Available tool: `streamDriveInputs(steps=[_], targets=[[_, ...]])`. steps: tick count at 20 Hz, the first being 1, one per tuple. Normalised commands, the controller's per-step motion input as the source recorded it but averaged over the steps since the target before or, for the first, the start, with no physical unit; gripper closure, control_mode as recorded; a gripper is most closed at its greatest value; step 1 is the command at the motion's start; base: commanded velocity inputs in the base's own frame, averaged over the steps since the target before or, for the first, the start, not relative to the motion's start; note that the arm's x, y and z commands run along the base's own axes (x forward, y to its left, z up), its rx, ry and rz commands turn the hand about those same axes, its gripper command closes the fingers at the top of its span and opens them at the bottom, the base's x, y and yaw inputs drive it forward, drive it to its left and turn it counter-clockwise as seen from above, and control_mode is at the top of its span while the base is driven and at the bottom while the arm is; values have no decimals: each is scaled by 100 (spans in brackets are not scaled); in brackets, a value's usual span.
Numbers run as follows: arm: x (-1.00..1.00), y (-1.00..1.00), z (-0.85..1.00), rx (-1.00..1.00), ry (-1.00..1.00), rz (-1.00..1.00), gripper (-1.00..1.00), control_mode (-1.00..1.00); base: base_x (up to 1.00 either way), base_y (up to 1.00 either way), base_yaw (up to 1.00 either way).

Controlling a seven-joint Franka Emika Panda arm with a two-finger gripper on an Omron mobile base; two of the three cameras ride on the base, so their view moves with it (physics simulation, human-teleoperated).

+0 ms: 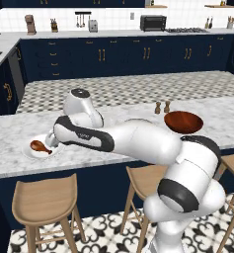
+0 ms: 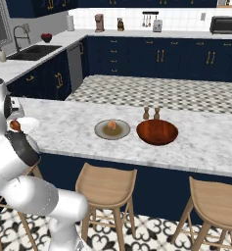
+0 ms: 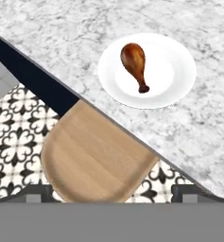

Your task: Pick the chicken drumstick and onion from their plates and place them in the bowl. Then put the bowl in the fridge.

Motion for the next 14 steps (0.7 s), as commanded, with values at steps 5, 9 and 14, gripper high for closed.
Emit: streamDriveInputs(steps=[5, 9, 14], targets=[[48, 35, -12, -2, 0, 0, -100, -100, 0, 0, 0], [48, 38, -18, 0, 0, 0, -100, -100, 0, 0, 0], [38, 26, -19, 0, 2, 0, -100, -100, 0, 0, 0]])
